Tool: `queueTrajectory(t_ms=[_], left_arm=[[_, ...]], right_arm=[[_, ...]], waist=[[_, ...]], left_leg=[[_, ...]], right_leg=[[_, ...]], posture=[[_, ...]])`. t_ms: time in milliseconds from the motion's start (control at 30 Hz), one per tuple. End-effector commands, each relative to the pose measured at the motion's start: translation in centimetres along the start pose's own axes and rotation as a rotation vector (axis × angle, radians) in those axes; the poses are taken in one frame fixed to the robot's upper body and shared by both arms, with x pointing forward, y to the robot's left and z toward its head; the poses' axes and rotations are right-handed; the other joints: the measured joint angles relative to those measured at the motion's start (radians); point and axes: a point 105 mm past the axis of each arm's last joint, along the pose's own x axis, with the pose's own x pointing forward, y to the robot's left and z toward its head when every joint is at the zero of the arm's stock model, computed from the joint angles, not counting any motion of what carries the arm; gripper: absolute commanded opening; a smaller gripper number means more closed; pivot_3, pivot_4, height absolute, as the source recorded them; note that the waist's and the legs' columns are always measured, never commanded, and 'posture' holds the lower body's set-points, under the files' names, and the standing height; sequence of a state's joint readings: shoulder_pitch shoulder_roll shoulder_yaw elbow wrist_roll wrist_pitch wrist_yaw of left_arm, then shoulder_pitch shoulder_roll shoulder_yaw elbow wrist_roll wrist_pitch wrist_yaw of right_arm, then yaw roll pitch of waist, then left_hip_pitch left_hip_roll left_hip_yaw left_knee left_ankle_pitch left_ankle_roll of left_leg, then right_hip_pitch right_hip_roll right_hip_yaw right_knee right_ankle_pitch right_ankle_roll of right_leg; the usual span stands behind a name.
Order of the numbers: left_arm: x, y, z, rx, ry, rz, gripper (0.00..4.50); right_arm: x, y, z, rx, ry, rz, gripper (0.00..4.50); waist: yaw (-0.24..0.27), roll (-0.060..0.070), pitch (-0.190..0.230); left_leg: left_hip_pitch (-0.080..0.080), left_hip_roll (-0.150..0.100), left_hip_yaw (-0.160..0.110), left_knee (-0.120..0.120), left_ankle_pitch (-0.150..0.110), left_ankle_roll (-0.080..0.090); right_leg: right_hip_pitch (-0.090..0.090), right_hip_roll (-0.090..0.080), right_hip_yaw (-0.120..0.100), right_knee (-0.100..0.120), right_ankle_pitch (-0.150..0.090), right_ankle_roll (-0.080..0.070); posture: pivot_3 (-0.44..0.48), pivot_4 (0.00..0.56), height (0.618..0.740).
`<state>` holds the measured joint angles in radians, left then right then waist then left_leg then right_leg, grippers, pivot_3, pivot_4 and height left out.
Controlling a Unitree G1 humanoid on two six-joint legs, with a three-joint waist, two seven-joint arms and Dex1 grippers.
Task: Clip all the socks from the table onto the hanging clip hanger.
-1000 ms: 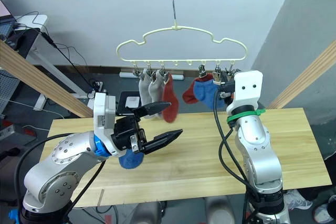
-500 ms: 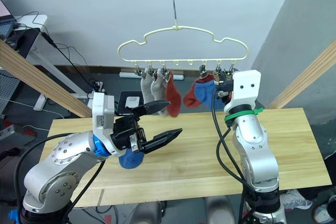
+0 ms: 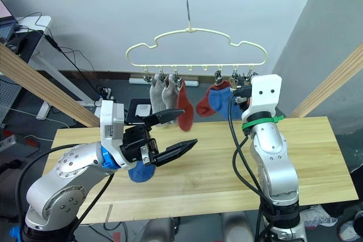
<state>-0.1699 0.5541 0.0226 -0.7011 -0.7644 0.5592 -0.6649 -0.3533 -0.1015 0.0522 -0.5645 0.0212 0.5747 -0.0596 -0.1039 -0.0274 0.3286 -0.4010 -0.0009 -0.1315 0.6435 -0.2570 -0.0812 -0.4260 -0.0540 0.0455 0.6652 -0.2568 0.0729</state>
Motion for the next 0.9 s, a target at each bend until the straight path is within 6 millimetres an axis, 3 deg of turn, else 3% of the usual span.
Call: queueTrajectory(t_ms=[33,167,400,567,733,833,900], left_arm=[[0.2,-1.0,0.8,0.041,-0.029,-0.031,4.5],[0.3,-1.1,0.7,0.039,-0.029,-0.03,4.5],[0.1,-1.1,0.1,0.03,-0.011,-0.022,4.5],[-0.2,-1.0,-0.5,0.023,0.005,-0.019,4.5],[0.0,-1.1,-0.7,0.024,0.005,-0.019,4.5],[0.1,-1.1,-0.6,0.025,0.003,-0.021,4.5],[0.1,-1.2,-0.6,0.025,0.002,-0.022,4.5]], right_arm=[[-0.1,-0.4,1.3,-0.002,-0.059,-0.012,1.35],[-0.1,-0.5,1.3,-0.002,-0.059,-0.01,0.03],[-0.3,-1.7,1.3,-0.033,-0.035,0.051,0.03],[-0.2,-4.6,1.1,-0.065,0.009,0.101,0.03],[-0.2,-4.4,1.0,-0.059,0.028,0.174,0.03],[-0.1,-4.1,0.9,-0.046,0.029,0.186,0.6],[-0.1,-4.0,0.9,-0.046,0.027,0.182,1.28]], waist=[[0.0,0.0,0.0],[0.0,0.0,0.0],[0.0,0.0,0.0],[0.005,0.0,0.0],[0.009,0.0,0.0],[0.009,0.0,0.0],[0.009,0.0,0.0]], left_leg=[[0.0,0.0,0.0,0.0,0.0,0.0],[0.0,0.0,0.0,0.0,0.0,0.0],[0.0,0.0,0.0,0.0,0.0,0.0],[0.0,0.0,0.0,0.0,0.0,0.0],[0.001,0.0,0.0,0.001,0.0,0.0],[0.0,0.0,0.0,0.001,0.0,0.0],[0.0,0.0,0.0,0.001,0.0,0.0]], right_leg=[[0.0,0.0,0.0,0.0,0.0,0.0],[0.0,0.0,0.0,0.0,0.0,0.0],[0.0,0.0,0.0,0.0,0.0,0.0],[0.0,0.0,0.0,0.0,0.0,0.0],[0.001,0.0,0.0,0.0,0.0,0.0],[0.001,0.0,0.0,0.0,0.0,0.0],[0.001,0.0,0.0,0.0,0.0,0.0]], posture=[[-0.129,0.321,0.74],[-0.134,0.322,0.74],[-0.144,0.327,0.74],[-0.158,0.328,0.74],[-0.161,0.329,0.74],[-0.161,0.33,0.74],[-0.154,0.331,0.74]])
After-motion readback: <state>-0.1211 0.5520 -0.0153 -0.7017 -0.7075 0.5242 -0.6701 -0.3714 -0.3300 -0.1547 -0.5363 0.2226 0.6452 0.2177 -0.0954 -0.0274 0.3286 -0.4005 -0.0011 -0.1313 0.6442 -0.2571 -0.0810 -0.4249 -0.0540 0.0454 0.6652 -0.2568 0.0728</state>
